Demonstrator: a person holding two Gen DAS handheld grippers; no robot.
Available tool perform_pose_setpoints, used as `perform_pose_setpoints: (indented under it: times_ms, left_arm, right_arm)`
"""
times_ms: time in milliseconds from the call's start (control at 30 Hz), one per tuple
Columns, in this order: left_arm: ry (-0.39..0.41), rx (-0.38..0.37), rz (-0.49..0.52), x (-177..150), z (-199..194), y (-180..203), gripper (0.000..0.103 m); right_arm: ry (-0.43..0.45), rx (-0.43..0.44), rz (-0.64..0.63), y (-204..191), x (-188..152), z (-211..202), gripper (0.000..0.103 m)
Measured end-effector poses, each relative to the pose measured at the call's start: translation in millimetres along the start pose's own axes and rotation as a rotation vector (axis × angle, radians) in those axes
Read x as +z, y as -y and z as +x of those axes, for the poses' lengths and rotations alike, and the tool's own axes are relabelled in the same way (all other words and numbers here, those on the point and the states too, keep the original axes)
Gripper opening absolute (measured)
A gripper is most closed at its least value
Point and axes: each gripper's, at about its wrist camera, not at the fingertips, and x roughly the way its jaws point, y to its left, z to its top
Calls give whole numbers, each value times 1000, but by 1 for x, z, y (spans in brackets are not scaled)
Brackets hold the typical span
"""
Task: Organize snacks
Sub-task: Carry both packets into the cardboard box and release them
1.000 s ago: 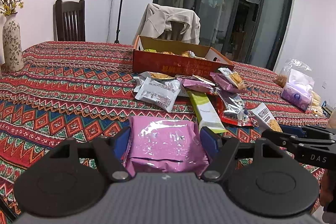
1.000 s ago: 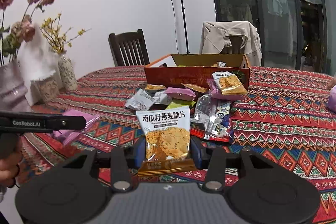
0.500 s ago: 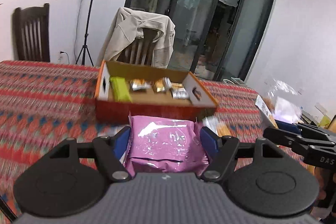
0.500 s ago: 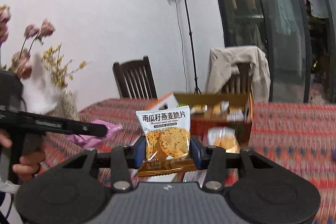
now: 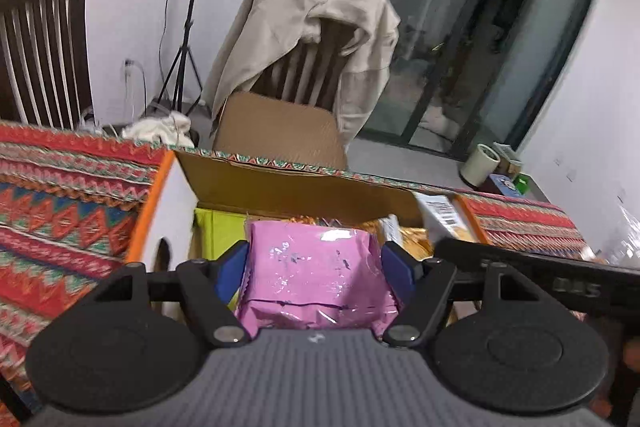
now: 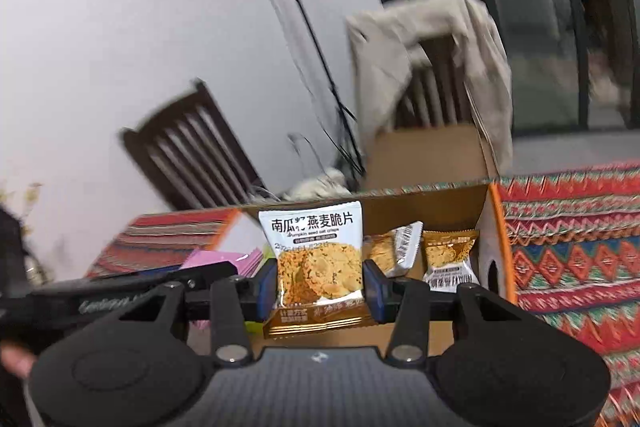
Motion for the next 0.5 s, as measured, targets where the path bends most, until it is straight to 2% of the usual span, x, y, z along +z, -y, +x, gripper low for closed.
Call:
perform_pose_setpoints:
  times_ms: [167,300,433,500]
  left_arm:
    - [-48,-3,-61,6,50,-11,74]
    - [-86,36,-90,8,76,-16,79]
    - [-29,6,-66,11,61,-18,83]
    - [-21,7,-38,11,55,-17,83]
  right_arm:
    - [-36,-128,7,19,20,57,44]
    - [-74,-177,15,33,21,83,44]
    - [-154,-133,38,45,15,112,48]
    - [-182,-48,58,47,10,119,48]
